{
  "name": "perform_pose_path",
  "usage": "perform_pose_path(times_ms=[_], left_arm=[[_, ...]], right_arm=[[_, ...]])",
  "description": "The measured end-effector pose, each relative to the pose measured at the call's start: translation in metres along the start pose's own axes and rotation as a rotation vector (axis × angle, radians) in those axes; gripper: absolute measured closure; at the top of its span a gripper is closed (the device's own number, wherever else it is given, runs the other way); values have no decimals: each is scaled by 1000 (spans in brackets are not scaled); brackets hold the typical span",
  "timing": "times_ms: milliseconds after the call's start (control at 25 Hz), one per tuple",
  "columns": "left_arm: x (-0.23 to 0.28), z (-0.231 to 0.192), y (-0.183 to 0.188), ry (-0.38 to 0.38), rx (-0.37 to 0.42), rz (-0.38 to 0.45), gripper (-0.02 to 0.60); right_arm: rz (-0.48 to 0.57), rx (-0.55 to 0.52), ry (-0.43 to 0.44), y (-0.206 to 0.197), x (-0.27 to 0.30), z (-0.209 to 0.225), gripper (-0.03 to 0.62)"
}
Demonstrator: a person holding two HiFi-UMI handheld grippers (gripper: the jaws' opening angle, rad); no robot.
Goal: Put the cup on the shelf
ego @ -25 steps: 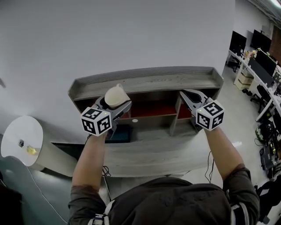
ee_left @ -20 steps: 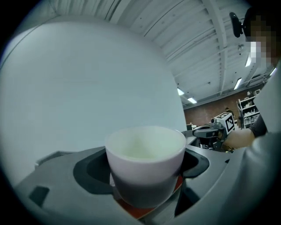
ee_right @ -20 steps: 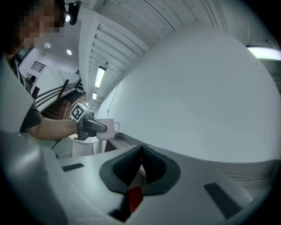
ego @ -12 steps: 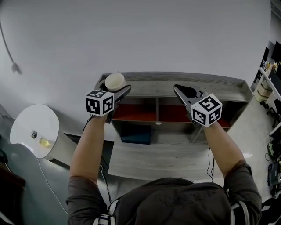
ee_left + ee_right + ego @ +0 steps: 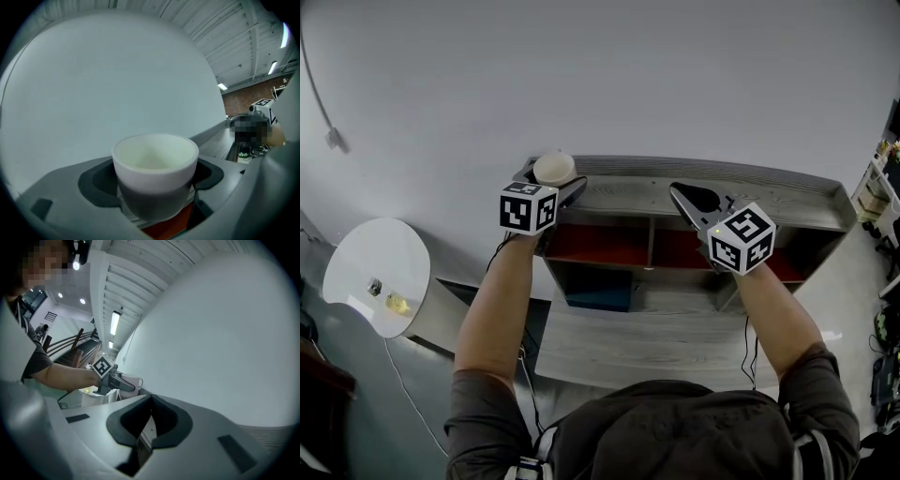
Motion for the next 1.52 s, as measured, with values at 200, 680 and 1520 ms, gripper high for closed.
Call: perform_pose_path(times_ms=[200,680,1520], left_arm=[[13,-6,-11,34,6,-45,156],[31,-25,-22,115,-78,-63,155],[-9,-24,-5,212,-61,99,133]], right_arm=[[6,6,10,-1,2,3,602],[-8,9,15,-8,-5,11,602],[-21,-4,5,-8,-8,7,603]])
Point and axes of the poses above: the fingertips, and each gripper's own axes: x forward along the fingers, z to its right, y out of its top, the point moved 6 cm from there along -x, backward along the fingers, and after that the axes turned 5 degrees about y, right-handed, at the moved point
